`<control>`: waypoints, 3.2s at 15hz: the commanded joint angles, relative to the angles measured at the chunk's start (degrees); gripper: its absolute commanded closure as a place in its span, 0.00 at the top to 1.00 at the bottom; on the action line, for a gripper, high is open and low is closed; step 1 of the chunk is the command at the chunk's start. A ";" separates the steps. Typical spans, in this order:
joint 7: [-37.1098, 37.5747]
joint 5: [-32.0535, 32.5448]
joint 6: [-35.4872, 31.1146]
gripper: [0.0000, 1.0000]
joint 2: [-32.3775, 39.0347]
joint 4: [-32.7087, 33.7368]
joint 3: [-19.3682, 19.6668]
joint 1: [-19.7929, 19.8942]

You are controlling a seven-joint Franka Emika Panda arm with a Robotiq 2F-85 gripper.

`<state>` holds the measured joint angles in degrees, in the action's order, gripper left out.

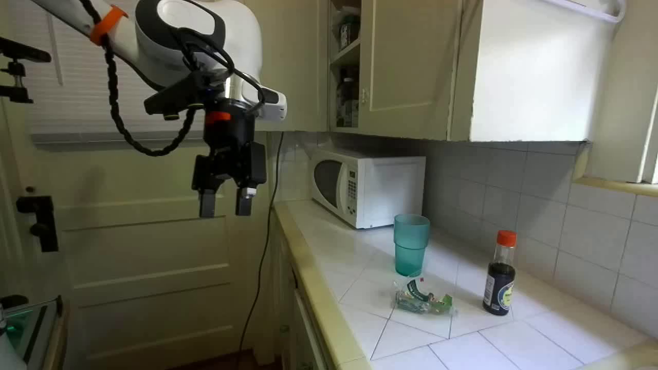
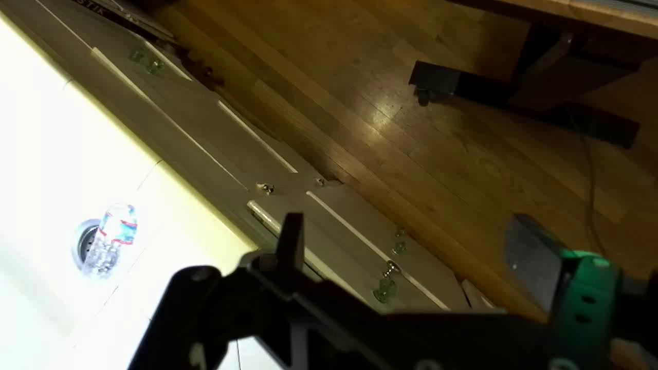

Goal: Put the blue cup in the open upper cabinet then close the cabinet.

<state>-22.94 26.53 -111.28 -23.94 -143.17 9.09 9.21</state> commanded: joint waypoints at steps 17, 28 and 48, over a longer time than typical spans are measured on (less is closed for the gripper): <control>0.17 0.18 0.19 1.00 -0.03 0.08 0.53 -0.61; 11.75 -4.74 -7.66 1.00 0.86 0.53 -5.24 -5.51; 25.59 1.66 -21.05 1.00 8.18 7.74 -10.60 -5.73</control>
<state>1.51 29.10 -127.32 -21.35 -139.90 -3.13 2.48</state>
